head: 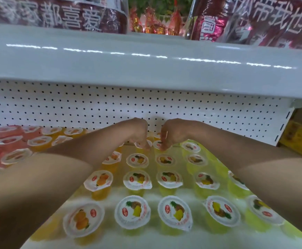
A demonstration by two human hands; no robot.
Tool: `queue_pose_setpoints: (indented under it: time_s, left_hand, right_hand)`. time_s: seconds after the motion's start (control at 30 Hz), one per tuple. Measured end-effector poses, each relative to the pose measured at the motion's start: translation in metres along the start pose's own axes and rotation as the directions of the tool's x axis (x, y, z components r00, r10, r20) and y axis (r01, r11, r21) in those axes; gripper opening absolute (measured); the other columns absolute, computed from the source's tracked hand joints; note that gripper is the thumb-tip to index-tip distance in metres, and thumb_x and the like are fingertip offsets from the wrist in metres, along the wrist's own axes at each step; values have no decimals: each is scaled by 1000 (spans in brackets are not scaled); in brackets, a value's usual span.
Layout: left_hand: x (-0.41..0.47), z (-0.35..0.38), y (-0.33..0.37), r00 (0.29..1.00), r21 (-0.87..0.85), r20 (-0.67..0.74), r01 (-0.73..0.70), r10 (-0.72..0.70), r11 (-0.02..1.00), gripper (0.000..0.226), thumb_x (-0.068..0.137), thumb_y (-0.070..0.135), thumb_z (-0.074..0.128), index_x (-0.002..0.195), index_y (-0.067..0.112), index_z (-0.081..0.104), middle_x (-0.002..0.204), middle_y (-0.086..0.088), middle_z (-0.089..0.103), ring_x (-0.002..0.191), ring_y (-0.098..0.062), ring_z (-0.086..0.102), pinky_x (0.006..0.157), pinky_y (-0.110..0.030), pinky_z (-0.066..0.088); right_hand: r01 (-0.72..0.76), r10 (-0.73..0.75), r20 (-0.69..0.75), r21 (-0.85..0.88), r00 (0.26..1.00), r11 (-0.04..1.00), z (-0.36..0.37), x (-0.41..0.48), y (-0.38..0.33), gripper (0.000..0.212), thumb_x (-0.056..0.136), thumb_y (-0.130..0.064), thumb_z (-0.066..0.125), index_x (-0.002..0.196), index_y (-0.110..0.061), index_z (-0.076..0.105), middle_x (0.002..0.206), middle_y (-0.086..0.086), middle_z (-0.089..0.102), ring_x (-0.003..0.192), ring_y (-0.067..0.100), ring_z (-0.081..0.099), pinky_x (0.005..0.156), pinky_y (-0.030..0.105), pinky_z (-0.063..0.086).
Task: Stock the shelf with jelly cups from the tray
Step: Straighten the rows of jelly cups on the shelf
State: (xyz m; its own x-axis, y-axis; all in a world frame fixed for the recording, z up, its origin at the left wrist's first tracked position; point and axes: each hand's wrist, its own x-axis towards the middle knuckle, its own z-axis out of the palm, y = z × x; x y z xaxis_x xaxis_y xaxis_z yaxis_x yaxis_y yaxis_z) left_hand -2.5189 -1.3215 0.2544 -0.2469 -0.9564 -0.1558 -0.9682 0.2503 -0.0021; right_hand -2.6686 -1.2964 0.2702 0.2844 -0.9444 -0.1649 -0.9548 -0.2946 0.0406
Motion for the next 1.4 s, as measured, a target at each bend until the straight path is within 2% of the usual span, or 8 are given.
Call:
queue_pose_setpoints:
  time_s: [0.13,0.37,0.43,0.57,0.87,1.13,1.3,1.4]
  left_hand:
    - [-24,-9,-6,998,-57,-32,-49,47,997,60,75,50,78,117,10,65,116,-4,65,102,-22,63,88,-32,52]
    - [-56,-2,-8,995,-197,80,-46,63,979,45,78,40,79,110,10,68,97,-3,67,71,-10,60,50,-14,45]
    - [-60,1,-7,994,-257,80,-46,69,965,46,76,39,82,109,10,68,85,2,63,71,-10,62,56,-15,51]
    - [-64,5,-3,995,-277,81,-28,52,960,54,72,43,84,112,12,67,100,0,60,88,-17,69,80,-26,58]
    - [-64,9,4,999,-166,27,-40,45,985,54,66,48,85,104,14,68,81,7,62,76,-15,68,58,-21,49]
    - [-53,11,8,1000,-164,-20,-22,19,986,60,63,52,85,104,10,71,97,-5,74,84,-18,72,74,-28,57]
    - [-52,11,11,999,-119,-20,-29,27,993,47,67,52,83,63,14,56,60,2,56,56,-15,55,53,-24,42]
    - [-53,12,12,999,-98,-37,-23,20,995,49,67,53,83,60,15,52,57,2,52,54,-15,53,54,-23,39]
  right_hand:
    - [26,-24,-80,24,997,999,-4,-16,-3,55,80,-50,74,122,-16,66,123,-2,64,108,19,58,84,28,45]
    - [56,-53,-48,44,997,998,-3,-52,-12,52,76,-56,74,114,-21,69,113,-7,62,103,16,56,82,29,45]
    - [45,-45,-18,49,999,998,-1,-57,-16,51,73,-59,75,109,-23,69,112,-8,62,101,16,57,77,30,46]
    - [38,-38,7,31,999,999,1,-63,-25,51,74,-58,76,109,-21,70,108,-8,62,98,15,56,70,27,43]
    - [5,-5,22,-14,1000,1000,5,-69,-29,49,78,-51,74,112,-16,69,121,2,62,111,21,58,90,34,49]
    - [-25,25,21,14,999,1000,4,-68,-27,46,80,-47,75,114,-16,69,122,-1,62,112,20,57,91,33,48]
    - [-33,32,6,20,999,999,7,-68,-28,50,79,-46,77,118,-17,66,121,0,62,112,21,58,92,33,49]
    - [-37,37,0,15,999,999,7,-68,-29,49,78,-46,77,116,-16,68,120,1,63,110,21,59,90,33,50]
